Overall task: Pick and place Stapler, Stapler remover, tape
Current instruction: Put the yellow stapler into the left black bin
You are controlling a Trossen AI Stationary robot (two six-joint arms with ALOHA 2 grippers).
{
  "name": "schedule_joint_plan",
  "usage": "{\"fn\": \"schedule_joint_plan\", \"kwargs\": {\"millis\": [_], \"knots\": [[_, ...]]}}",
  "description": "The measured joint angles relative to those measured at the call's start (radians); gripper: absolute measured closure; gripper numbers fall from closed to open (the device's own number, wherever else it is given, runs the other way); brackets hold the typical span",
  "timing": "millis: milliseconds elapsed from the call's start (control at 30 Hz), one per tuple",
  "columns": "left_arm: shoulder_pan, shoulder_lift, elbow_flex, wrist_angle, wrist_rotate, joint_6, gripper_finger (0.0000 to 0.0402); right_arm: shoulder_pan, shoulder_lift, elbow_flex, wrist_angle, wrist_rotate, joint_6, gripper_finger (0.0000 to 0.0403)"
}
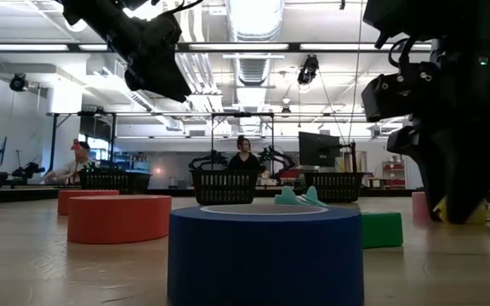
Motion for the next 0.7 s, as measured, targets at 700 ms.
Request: {"fn": "schedule_joint_plan", "kwargs": {"millis": [700], "knots": [[-0.043,0.000,-0.001,0.002,0.045,0.080,0.0223,-0.024,-0.045,0.051,0.222,0.141,-0.066,0.0335]]}}
